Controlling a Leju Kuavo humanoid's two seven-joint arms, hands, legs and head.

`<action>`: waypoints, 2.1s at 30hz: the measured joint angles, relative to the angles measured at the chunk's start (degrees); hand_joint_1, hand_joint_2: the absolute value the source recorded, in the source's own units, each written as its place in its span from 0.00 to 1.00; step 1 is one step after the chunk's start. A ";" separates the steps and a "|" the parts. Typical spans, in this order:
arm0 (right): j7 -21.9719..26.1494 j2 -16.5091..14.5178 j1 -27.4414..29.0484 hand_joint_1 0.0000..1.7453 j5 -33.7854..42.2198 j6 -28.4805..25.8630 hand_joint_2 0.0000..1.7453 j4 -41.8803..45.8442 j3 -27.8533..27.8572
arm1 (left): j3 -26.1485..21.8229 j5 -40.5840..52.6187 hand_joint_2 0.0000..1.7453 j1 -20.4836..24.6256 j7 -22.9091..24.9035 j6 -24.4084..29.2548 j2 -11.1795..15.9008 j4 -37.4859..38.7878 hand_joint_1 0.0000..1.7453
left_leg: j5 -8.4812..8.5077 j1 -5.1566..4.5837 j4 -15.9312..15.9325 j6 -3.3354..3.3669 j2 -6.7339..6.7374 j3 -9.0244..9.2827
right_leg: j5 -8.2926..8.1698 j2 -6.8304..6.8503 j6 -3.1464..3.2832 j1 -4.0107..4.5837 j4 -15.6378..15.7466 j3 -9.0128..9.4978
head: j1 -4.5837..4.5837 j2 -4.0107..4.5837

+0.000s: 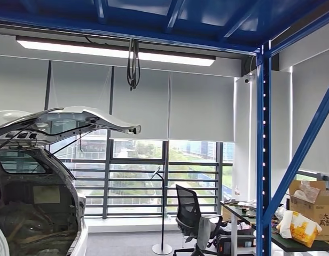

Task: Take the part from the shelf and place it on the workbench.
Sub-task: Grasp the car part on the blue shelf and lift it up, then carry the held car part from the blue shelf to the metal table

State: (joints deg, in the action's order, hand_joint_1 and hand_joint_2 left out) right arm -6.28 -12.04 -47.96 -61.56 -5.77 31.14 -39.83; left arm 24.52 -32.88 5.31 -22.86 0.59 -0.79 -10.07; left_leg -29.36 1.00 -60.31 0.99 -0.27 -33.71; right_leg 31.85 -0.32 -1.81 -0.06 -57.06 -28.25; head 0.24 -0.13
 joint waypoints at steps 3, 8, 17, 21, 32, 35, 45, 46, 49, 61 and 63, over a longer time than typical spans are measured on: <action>1.35 0.96 1.60 1.00 0.94 -0.09 1.00 4.61 0.41 | 0.00 -0.08 1.00 -0.29 -0.03 -0.16 0.01 0.01 0.00 | 0.00 0.00 0.00 0.00 0.01 -0.04 | 0.00 0.00 0.00 0.00 0.00 -0.05 | 0.00 0.00; 3.77 2.60 5.06 1.00 5.79 0.71 1.00 16.55 1.22 | -0.06 -1.01 1.00 -1.01 0.55 -0.15 0.16 0.01 0.00 | -0.01 0.01 0.00 -0.01 0.00 -0.09 | 0.02 0.01 0.01 0.01 0.00 -0.12 | 0.00 0.00; 11.33 6.04 12.01 1.00 26.70 2.74 1.00 37.59 3.39 | -0.53 -2.43 1.00 -2.08 -0.72 -0.57 1.06 0.01 0.00 | -0.01 0.01 0.00 -0.01 0.00 -0.12 | 0.02 0.02 0.02 0.01 0.00 -0.13 | 0.00 0.00; 18.14 6.43 18.13 1.00 46.77 6.33 1.00 48.11 5.68 | -1.48 -3.93 1.00 -2.09 -2.37 -0.90 1.54 0.01 0.00 | -0.02 0.01 0.00 -0.01 -0.01 -0.13 | 0.02 0.02 0.02 0.00 0.01 -0.14 | 0.00 0.00; 18.92 8.30 29.62 1.00 80.63 22.73 1.00 59.04 6.01 | -2.51 -2.13 1.00 -0.98 -11.38 0.20 2.03 0.01 0.00 | -0.02 0.01 0.01 -0.02 0.01 -0.10 | 0.04 -0.01 0.05 0.01 0.00 -0.12 | 0.00 0.00; 19.00 8.77 29.56 1.00 81.20 24.89 1.00 59.38 4.63 | -2.50 -1.49 1.00 -0.97 -11.07 -0.22 2.10 0.01 0.00 | -0.01 0.01 0.01 -0.02 0.01 -0.10 | 0.04 0.00 0.05 0.01 0.00 -0.11 | 0.00 0.00; 16.49 9.18 24.71 1.00 84.34 28.26 1.00 57.61 -3.20 | -2.47 -1.24 1.00 -1.14 -10.24 -1.71 2.48 0.01 0.00 | -0.01 -0.24 0.14 0.26 0.01 -0.06 | 0.15 0.02 -0.26 -0.33 0.01 -0.16 | 0.00 0.00; 16.20 9.21 24.03 1.00 84.63 28.27 1.00 57.33 -3.61 | -2.47 -1.27 1.00 -1.19 -10.26 -1.86 2.50 0.01 0.00 | 0.06 -0.09 0.34 0.39 0.04 0.08 | 0.61 0.03 -0.37 -0.34 -0.68 -0.38 | 0.00 0.00; 15.80 9.51 22.32 1.00 85.24 28.31 1.00 56.40 -4.60 | -2.49 -1.55 1.00 -1.32 -10.68 -2.40 2.60 0.01 0.00 | 0.15 0.20 0.66 0.61 0.08 0.38 | 4.43 0.08 -0.65 -0.53 -9.24 -4.76 | 0.00 0.00; 15.72 10.86 20.14 1.00 85.78 28.21 1.00 54.35 -7.09 | -2.49 -1.85 1.00 -2.22 -11.52 -2.99 2.72 0.01 0.00 | -1.39 0.37 0.74 -1.95 -0.10 1.39 | -3.65 -0.14 1.34 -0.15 -2.18 -6.18 | 0.01 -0.02; 15.71 10.87 19.74 1.00 85.76 28.19 1.00 54.30 -7.28 | -2.49 -1.91 1.00 -2.25 -11.48 -2.96 2.77 0.01 0.00 | -3.34 0.40 -2.63 -2.21 -0.05 -0.18 | -3.70 0.00 2.04 -0.33 -1.63 -5.76 | 0.00 -0.01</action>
State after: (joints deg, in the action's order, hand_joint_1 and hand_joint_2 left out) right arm 9.44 -1.17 -28.22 24.20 22.43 85.44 -47.11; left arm 22.04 -34.80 3.05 -34.33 -2.37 1.98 -10.05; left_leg -32.70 1.40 -62.94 -1.22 -0.31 -33.89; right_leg 28.15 -0.32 0.23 -0.39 -58.68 -34.01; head 0.24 -0.14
